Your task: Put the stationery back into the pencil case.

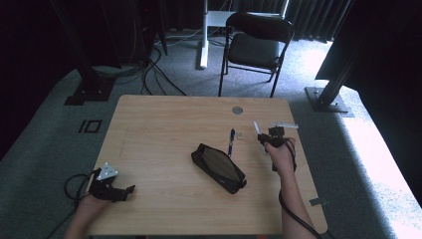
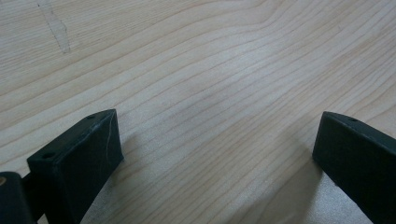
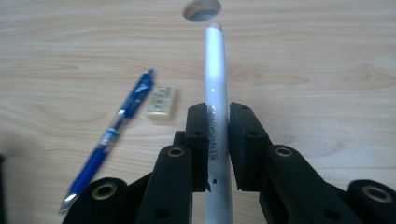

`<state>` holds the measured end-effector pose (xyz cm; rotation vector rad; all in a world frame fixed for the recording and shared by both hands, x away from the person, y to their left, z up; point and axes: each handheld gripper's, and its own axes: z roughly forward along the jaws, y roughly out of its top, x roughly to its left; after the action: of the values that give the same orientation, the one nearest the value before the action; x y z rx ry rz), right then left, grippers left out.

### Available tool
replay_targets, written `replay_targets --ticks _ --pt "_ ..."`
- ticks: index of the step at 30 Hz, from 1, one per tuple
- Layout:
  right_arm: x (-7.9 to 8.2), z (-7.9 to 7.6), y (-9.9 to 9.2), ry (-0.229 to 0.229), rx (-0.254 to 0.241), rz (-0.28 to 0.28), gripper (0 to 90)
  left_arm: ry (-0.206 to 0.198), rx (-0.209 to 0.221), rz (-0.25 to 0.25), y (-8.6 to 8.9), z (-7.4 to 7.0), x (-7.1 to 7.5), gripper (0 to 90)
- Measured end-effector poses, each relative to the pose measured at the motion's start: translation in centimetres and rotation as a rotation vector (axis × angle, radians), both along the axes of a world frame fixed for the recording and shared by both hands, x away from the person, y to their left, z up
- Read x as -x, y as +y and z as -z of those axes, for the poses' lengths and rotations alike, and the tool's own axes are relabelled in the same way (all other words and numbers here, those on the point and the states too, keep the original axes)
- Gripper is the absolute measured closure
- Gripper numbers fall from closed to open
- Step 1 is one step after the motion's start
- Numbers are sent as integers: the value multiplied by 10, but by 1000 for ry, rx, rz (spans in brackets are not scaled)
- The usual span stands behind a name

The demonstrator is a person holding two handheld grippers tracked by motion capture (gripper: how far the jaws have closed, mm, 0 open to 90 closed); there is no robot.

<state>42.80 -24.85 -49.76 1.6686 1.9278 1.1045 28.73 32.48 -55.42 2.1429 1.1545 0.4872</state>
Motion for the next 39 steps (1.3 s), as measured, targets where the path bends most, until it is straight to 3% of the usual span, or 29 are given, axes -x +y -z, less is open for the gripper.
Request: replay_targets --ticks 15,26,39 --pt "28 -37 32 -111 -47 -134 784 0 0 0 0 0 0 16" --pt "53 -55 73 -169 -64 -306 784 0 0 0 0 0 0 16" --pt "70 -44 110 -108 -37 -473 784 -1 -1 0 0 0 0 16"
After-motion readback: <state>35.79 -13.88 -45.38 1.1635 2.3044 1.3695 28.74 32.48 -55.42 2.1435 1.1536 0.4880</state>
